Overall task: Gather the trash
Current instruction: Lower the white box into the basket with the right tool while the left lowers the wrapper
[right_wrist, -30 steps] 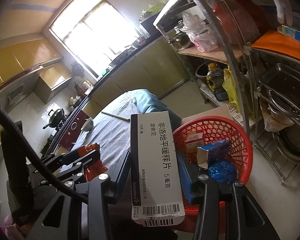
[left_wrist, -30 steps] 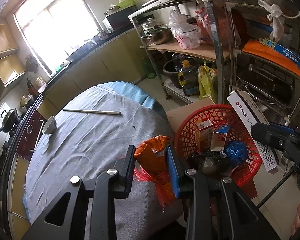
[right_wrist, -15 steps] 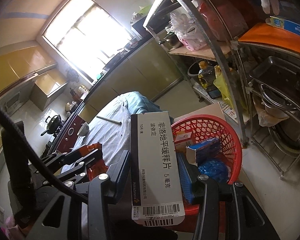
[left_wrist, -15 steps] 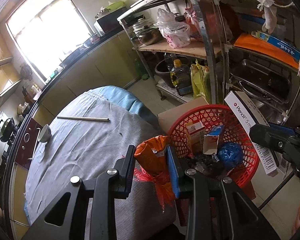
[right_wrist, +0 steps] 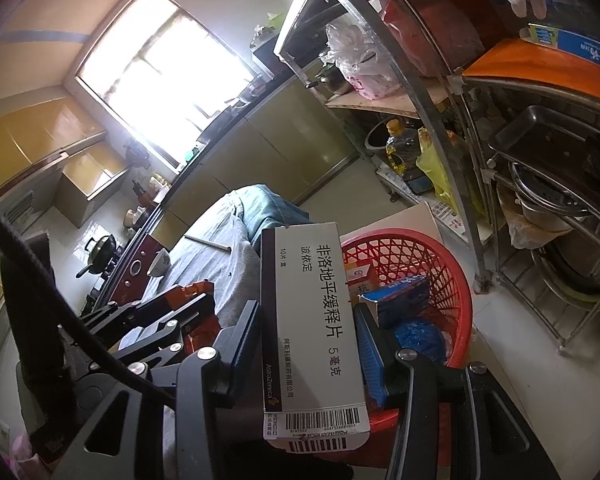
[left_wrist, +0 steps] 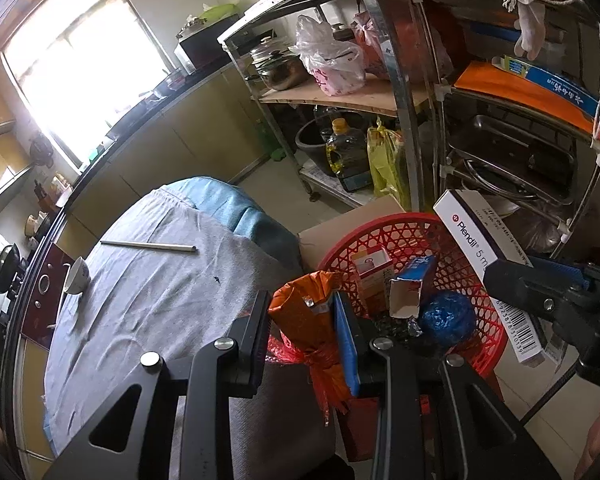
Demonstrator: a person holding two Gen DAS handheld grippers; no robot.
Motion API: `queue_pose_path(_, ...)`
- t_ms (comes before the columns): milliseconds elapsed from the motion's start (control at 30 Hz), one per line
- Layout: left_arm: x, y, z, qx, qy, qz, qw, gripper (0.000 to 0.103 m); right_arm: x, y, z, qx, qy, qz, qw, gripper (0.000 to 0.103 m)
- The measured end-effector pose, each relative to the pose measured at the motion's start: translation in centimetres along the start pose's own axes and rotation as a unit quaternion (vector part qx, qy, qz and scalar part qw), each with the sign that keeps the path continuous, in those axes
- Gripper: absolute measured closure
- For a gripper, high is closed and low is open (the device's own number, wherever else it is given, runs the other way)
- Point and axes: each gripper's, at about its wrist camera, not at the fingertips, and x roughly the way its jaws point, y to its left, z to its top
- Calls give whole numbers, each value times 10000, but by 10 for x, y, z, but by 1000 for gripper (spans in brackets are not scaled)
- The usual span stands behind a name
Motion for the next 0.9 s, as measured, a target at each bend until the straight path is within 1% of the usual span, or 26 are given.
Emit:
queue_pose_path(267, 5, -4, 1, -2, 22, -124, 9999, 70, 2, -6, 0, 81, -6, -39, 10000, 54)
queue_pose_path(667, 18, -9, 2, -74, 53, -307, 9995, 70, 17, -20, -1, 300, 86, -74, 9995, 53)
queue_pose_path(900, 19, -10, 2, -85, -9, -381, 9992, 70, 20, -23, -1, 364, 114, -48, 9993, 53)
